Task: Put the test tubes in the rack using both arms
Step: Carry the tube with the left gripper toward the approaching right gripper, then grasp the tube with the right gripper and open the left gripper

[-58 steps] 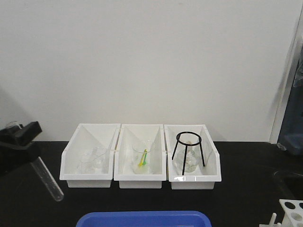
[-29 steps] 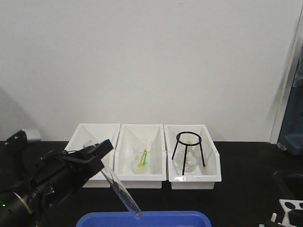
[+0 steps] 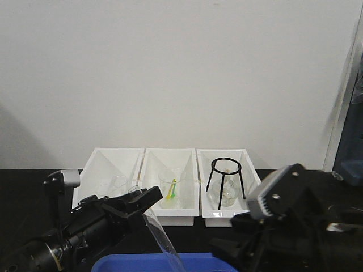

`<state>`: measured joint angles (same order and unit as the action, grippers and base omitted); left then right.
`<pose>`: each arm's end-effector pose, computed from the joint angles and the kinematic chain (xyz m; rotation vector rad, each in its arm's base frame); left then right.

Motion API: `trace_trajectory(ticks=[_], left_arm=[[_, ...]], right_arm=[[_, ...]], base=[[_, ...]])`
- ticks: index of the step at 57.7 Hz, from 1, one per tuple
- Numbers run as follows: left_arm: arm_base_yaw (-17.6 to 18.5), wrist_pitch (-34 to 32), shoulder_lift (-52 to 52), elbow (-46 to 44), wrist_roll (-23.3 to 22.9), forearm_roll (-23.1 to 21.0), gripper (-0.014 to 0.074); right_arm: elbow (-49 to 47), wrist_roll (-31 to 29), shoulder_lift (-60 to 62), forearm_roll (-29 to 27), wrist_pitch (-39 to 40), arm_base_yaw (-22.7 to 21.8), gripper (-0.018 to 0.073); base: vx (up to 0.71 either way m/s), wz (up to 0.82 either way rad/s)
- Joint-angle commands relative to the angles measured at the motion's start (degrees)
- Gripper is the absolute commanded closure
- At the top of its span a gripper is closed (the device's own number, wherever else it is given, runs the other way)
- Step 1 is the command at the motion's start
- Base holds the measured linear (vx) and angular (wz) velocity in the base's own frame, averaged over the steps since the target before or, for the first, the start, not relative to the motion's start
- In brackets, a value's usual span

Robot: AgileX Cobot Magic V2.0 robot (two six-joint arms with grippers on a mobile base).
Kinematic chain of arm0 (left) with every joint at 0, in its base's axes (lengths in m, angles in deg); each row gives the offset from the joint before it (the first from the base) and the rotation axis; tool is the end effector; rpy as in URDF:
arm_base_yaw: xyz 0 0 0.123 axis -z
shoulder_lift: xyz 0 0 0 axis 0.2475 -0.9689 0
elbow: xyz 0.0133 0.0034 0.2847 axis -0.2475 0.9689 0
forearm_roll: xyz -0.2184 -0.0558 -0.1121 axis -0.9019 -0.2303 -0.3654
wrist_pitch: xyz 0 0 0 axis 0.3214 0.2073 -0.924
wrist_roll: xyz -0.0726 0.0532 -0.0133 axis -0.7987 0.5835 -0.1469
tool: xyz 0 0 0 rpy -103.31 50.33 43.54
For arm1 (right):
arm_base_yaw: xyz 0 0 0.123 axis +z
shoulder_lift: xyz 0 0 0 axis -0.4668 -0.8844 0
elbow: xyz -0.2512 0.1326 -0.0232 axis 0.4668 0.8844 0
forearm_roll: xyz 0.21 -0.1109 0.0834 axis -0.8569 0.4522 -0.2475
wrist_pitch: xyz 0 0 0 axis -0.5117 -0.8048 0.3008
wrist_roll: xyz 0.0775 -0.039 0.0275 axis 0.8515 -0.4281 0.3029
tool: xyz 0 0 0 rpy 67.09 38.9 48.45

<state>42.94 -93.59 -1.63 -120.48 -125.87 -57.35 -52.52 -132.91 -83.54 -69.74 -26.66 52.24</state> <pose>0.2642 -0.1749 0.2647 0.1675 1.6605 -1.0882 0.2299 0.1352 0.3064 -0.9120 1.9132 0.4155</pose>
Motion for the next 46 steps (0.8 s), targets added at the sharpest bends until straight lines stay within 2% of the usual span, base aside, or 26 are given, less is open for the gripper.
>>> trace_trajectory(ticks=[1, 7, 12, 18, 25, 35, 46], left_arm=[[0.4, -5.1, 1.8, -1.9, -0.6, -1.2, 0.0602], [0.4, -5.2, 1.8, -1.9, -0.6, 0.8, 0.0602], [0.4, -5.2, 1.8, -1.9, -0.7, 2.7, 0.0602], [0.4, -5.2, 1.8, -1.9, -0.7, 2.8, 0.0602], [0.4, -5.4, 1.8, -1.9, -0.6, 2.8, 0.0602], [0.4, -7.8, 1.8, -1.9, -0.7, 5.9, 0.0602], [0.4, -8.0, 1.8, -1.9, -2.4, 6.2, 0.0602]], right_arm=[[-5.0, 2.7, -2.2, 2.0, 3.3, 4.3, 0.0130], [-9.2, 9.8, -5.9, 8.2, 3.5, 7.1, 0.0108], [-12.9, 16.7, -7.7, 13.2, 3.1, 7.0, 0.0094], [-16.7, 21.1, -9.4, 18.4, -0.1, 7.0, 0.0077], [-19.8, 21.9, -11.7, 19.9, -3.7, 7.0, 0.0074], [-20.7, 22.1, -14.7, 20.4, -5.1, 8.2, 0.0074], [-20.7, 22.5, -15.9, 22.0, 0.2, 11.4, 0.0075]], base=[[0.00, 0.00], [0.00, 0.00], [0.00, 0.00], [0.00, 0.00], [0.00, 0.00], [0.00, 0.00], [0.00, 0.00]])
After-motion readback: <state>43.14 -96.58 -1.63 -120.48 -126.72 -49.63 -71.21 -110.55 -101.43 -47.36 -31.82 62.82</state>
